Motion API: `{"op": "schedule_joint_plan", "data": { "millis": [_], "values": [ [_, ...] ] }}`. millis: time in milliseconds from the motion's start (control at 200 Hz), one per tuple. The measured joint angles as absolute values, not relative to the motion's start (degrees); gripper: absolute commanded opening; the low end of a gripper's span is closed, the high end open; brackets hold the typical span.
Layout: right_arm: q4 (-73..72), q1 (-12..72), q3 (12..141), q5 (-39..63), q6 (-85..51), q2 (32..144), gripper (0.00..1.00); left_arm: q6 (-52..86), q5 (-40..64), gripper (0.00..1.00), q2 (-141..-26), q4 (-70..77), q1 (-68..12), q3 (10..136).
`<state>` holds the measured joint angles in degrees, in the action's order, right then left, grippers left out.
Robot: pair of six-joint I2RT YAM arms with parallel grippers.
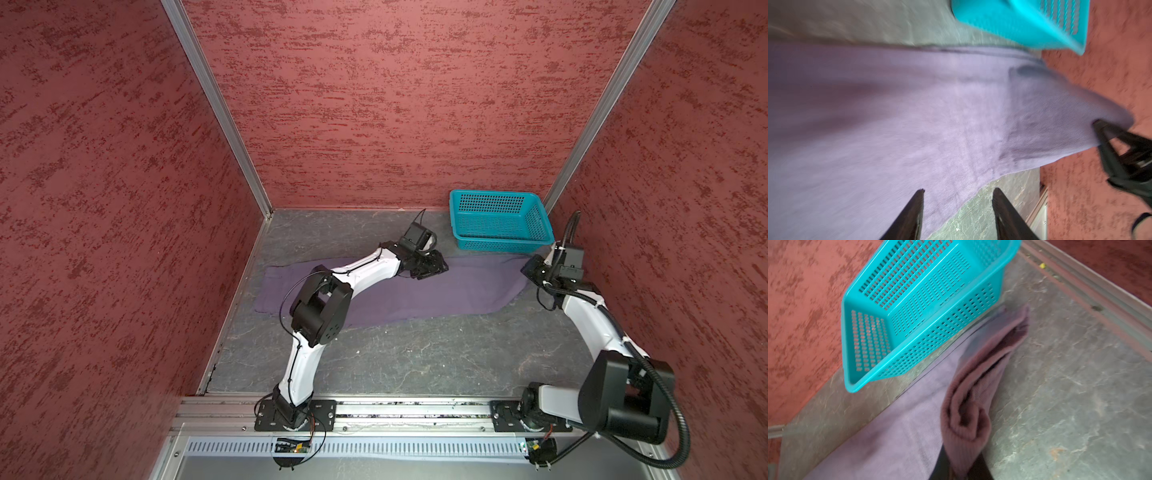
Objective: Fold and stack the trousers
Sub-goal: Fold the trousers at the center of the table.
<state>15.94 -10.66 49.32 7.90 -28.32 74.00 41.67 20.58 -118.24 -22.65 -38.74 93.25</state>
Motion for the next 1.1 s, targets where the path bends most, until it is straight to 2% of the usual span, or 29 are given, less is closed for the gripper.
{"op": "schedule_joint_plan", "data": {
  "millis": [276, 501, 791, 1072, 1102],
  "values": [
    [15.2, 4.1, 49.3, 4.8, -26.8, 74.9, 0.0, 44.2, 19.2, 0.53, -107.6, -20.5, -31.3, 78.2],
    [14.9, 16.5, 50.8, 1.8, -25.8, 80.9, 0.0, 44.8, 17.5, 0.53, -103.4, -20.8, -26.6, 70.0],
    [14.9, 30.2, 57.2, -1.2, -21.9, 91.1, 0.0, 44.8, 16.0, 0.52, -101.2, -21.2, -25.3, 68.3],
    [15.3, 37.2, 58.0, -2.5, -19.0, 96.4, 0.0, 44.8, 15.9, 0.55, -101.2, -21.4, -25.4, 68.0],
    [15.4, 37.5, 58.1, -2.5, -18.8, 97.1, 0.12, 44.8, 15.9, 0.58, -101.2, -21.4, -25.4, 67.8]
  ]
}}
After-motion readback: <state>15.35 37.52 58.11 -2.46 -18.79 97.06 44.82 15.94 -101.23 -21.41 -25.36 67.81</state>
